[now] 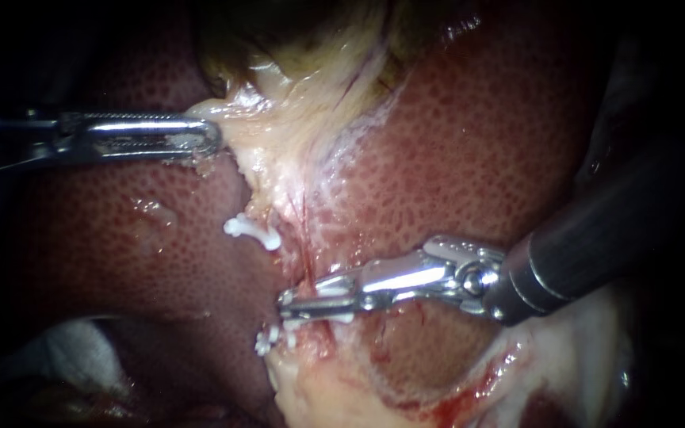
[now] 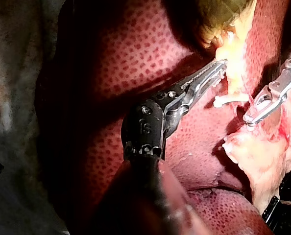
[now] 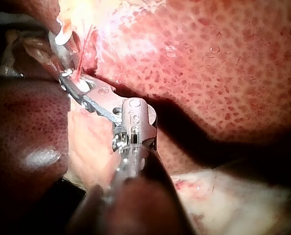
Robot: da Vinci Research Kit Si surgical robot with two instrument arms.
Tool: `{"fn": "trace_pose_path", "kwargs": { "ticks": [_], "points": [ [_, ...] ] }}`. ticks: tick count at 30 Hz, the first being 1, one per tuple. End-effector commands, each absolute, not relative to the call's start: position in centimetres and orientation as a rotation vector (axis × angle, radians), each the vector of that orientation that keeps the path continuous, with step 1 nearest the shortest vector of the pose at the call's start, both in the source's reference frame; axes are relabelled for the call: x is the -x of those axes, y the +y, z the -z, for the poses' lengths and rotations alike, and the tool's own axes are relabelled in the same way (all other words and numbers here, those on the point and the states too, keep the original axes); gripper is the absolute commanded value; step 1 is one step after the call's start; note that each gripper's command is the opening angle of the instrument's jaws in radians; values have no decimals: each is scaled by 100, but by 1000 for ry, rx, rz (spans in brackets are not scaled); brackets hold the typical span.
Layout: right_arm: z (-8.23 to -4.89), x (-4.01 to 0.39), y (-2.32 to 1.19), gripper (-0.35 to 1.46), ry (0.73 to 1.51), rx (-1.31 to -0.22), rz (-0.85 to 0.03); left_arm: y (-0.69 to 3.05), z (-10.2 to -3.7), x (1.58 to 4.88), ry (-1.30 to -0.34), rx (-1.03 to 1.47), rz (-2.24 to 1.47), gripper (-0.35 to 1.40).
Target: Going back second clip right tube
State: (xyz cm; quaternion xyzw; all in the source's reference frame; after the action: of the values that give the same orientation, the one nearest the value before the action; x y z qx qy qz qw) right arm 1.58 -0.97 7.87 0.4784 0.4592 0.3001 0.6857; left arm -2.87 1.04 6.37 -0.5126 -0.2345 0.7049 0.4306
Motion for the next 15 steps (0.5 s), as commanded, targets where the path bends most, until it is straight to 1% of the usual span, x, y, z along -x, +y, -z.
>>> {"fn": "trace_pose_path", "kwargs": {
  "ticks": [1, 9, 10, 11, 12, 14, 15],
  "points": [
    [-787, -158, -97, -35, 1029, -1072, -671, 104, -637, 287, -584, 1278, -1759, -35],
    [-786, -157, -97, -35, 1017, -1083, -676, 104, -637, 287, -584, 1278, -1759, -35],
    [-786, -157, -97, -24, 1048, -1062, -643, 104, -637, 287, -584, 1278, -1759, -35],
    [-786, -157, -97, -7, 1088, -1028, -607, 104, -637, 287, -584, 1278, -1759, -35],
    [-786, -158, -96, 10, 1117, -1011, -588, 104, -637, 287, -584, 1278, -1759, -35],
    [-786, -159, -95, 31, 1123, -1009, -593, 104, -637, 287, -584, 1278, -1759, -35],
    [-786, -160, -93, 36, 1135, -980, -579, 104, -637, 287, -584, 1278, -1759, -35]
  ]
}}
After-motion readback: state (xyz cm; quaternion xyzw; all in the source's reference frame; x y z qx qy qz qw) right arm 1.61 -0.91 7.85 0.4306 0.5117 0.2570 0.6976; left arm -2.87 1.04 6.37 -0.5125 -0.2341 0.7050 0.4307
